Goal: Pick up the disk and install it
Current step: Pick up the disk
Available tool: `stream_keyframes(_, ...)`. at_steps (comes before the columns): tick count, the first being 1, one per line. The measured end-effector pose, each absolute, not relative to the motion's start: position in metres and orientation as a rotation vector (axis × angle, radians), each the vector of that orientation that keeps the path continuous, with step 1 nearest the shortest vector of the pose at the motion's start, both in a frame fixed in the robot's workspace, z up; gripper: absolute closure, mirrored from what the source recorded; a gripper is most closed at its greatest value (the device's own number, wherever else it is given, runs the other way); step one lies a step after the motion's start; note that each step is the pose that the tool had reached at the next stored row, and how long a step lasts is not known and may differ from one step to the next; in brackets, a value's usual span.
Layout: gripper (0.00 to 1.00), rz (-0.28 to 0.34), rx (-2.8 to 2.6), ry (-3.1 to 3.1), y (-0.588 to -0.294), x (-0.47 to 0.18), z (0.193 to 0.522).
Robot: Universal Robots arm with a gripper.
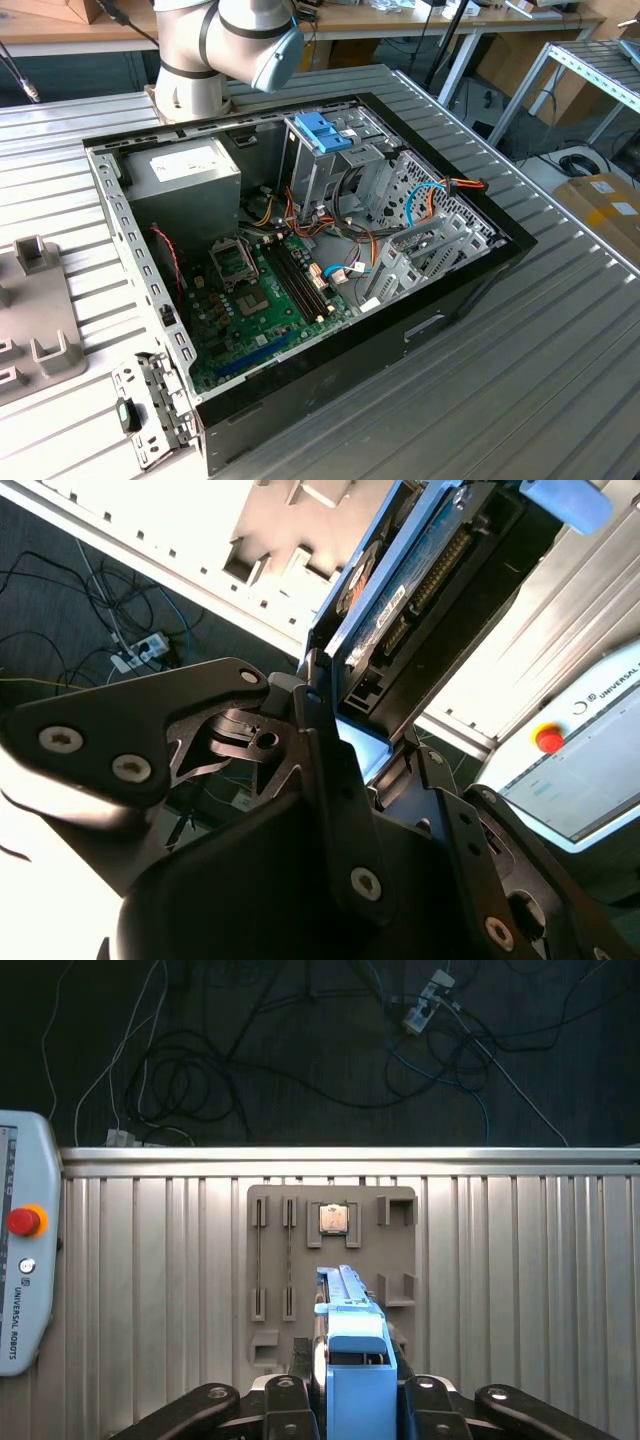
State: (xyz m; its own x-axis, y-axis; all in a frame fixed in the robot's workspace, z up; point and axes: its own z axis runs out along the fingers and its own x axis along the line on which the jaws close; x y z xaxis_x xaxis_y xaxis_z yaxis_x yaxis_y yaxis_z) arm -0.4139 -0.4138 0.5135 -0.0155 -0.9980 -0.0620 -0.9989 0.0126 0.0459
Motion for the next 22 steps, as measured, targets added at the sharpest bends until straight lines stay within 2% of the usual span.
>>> stream_keyframes(22,0.63,0.119,-2.196,2.227,-0.4138,-0.4091,0.5133)
